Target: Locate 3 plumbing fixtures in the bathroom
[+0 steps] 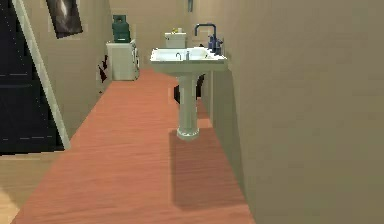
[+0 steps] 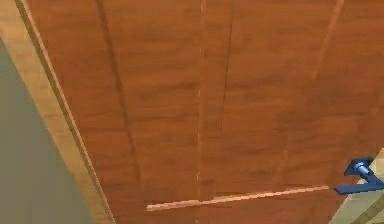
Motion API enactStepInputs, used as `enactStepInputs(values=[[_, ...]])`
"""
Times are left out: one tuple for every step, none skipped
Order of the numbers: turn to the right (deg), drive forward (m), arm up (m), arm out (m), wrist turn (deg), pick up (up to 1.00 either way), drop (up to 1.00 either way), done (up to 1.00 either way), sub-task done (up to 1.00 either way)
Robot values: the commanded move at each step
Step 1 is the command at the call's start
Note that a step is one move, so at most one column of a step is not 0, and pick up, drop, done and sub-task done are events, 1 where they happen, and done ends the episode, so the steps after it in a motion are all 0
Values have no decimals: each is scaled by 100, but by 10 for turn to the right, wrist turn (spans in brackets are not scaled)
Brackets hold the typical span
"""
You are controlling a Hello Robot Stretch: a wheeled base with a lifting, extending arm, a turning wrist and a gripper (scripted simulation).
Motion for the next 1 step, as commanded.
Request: enactStepInputs(values=[[-180,0,0,0,0,0,0,0,0]])
